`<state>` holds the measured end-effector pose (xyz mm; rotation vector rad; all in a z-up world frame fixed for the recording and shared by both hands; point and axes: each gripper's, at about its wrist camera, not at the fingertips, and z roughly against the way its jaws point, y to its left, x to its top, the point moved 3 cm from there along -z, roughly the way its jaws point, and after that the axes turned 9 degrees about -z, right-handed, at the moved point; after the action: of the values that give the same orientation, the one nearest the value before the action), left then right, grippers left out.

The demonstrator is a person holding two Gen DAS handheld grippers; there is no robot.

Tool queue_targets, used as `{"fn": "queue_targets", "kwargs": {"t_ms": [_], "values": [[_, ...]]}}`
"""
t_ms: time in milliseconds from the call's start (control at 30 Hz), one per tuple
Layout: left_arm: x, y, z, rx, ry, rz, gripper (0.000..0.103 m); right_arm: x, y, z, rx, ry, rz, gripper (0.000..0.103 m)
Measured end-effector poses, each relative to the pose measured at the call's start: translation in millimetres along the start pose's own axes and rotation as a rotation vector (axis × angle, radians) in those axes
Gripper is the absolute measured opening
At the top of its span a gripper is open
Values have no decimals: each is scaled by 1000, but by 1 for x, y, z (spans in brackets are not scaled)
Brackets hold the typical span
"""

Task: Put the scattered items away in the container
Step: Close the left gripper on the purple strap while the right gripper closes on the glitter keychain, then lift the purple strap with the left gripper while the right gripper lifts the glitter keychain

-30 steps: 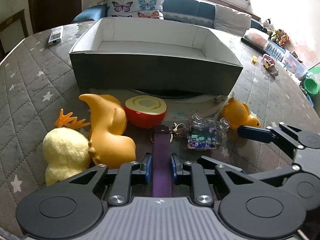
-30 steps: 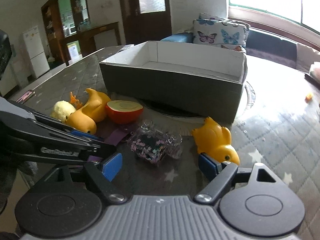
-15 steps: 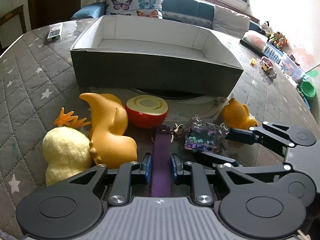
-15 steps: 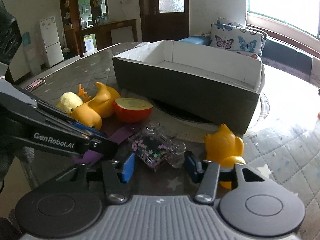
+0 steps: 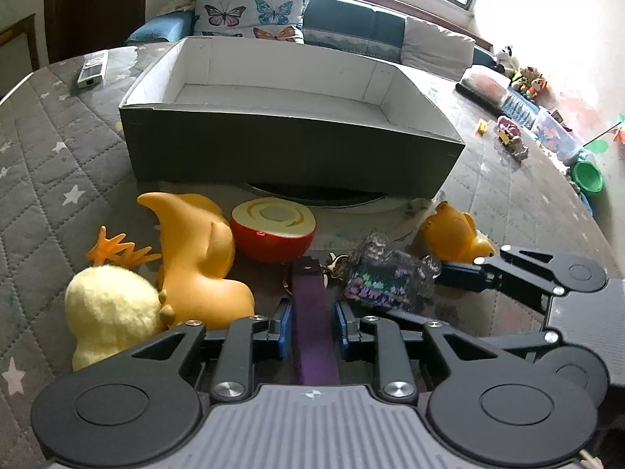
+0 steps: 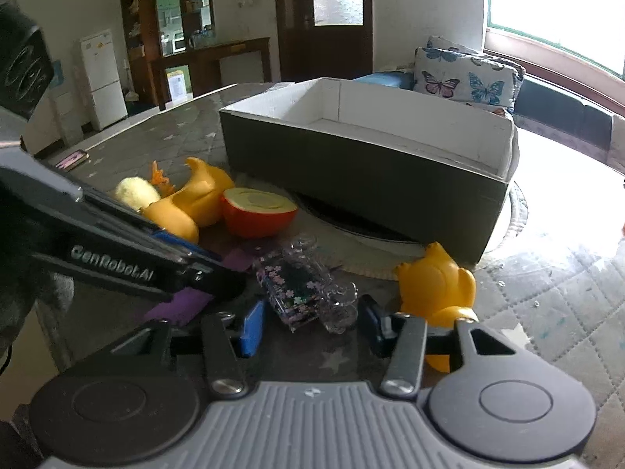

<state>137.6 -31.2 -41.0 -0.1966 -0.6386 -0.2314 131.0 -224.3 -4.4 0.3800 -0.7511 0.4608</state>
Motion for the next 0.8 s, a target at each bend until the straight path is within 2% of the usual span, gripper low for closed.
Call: {"fn": "queue_targets", "kwargs": {"t_ms": [167,433,600,800], "values": [[0,-5,2,-20,-2,-12,27,-2,1,1,-5,-4,-6,51],[1,4,3,-61,1,66,28,-2,4,-2,-18,-19,4,52],[6,12,11,-129,-17,146,28,-3,6,-3,-28,-27,10,52],[14,1,18,-144,-31,129,30,-3,7,-4,-37,-33,2,52]]}}
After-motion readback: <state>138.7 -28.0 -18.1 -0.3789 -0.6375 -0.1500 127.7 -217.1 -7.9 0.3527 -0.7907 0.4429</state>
